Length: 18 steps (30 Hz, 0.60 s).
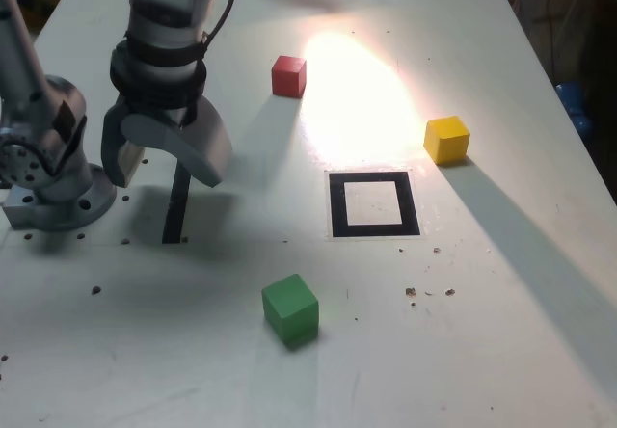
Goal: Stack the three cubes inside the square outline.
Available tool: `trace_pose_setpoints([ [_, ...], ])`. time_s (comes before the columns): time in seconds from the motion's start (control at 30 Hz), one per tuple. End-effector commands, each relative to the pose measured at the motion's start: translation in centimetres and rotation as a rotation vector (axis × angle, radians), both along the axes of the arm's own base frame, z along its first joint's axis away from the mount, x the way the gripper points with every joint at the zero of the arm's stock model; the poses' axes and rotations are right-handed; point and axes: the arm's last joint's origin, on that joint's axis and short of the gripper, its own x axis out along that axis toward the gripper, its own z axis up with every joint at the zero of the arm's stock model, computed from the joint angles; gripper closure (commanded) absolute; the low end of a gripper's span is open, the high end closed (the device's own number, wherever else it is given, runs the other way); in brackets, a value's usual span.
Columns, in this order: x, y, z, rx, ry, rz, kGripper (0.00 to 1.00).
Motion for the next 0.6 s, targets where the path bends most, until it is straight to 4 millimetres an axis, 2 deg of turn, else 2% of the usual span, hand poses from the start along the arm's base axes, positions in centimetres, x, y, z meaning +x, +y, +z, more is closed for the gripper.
trace_pose_setpoints([
  [0.0, 0.1, 0.1, 0.2, -0.002, -0.001, -0.003, 0.0],
  [0.3, 1.2, 1.7, 1.1, -0.009, -0.027, -0.01, 0.0],
  [0.47, 2.2, 3.8, 2.1, -0.007, -0.048, -0.014, 0.0],
  [0.57, 3.0, 5.8, 2.8, -0.005, -0.052, -0.024, 0.01],
])
